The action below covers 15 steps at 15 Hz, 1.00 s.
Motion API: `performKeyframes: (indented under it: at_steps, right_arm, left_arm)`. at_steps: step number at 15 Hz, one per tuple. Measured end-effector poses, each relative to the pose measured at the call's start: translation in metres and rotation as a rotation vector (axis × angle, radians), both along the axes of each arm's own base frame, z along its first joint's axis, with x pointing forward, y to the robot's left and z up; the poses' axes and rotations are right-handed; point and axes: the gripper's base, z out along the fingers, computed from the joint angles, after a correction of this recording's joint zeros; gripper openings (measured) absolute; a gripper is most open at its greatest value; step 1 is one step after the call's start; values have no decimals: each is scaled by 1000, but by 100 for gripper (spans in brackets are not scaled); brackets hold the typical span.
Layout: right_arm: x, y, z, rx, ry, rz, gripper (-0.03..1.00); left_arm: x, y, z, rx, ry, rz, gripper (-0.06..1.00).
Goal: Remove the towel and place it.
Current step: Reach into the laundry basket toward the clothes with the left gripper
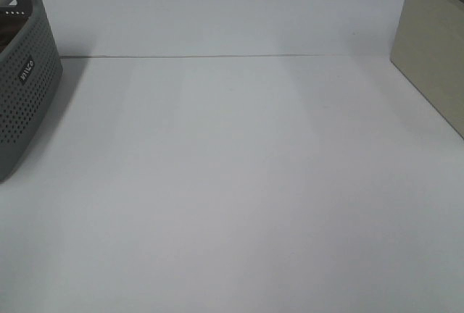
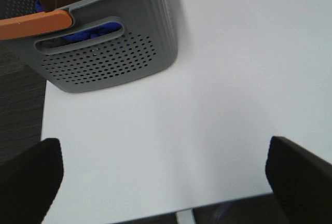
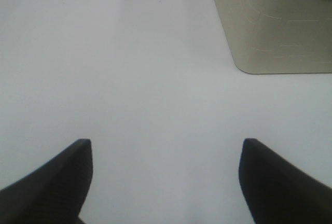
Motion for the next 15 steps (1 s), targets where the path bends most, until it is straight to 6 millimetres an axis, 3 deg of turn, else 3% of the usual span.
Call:
performKeyframes:
  at_steps: [3, 7, 9, 11, 13, 14, 15]
  right_arm:
    - [0, 0, 0, 0, 0, 0, 76]
    - [0, 0, 0, 0, 0, 0, 76]
    - [0, 0, 0, 0, 0, 0, 76]
    - [0, 0, 0, 0, 0, 0, 76]
    - [0, 0, 0, 0, 0, 0, 76]
    - [0, 0, 0, 0, 0, 0, 76]
    - [0, 0, 0, 0, 0, 0, 76]
  left_arm:
    - [62, 7, 72, 208, 137, -115, 99]
    - [161, 16, 122, 459, 242, -268, 99]
    - [227, 27, 119, 605, 350, -312, 99]
    - [279, 37, 107, 714, 437, -318, 99]
    - [329, 48, 73, 760, 545, -352, 99]
    - [338, 51, 65, 764, 564, -362, 99]
    - [359, 59, 44, 764, 609, -379, 99]
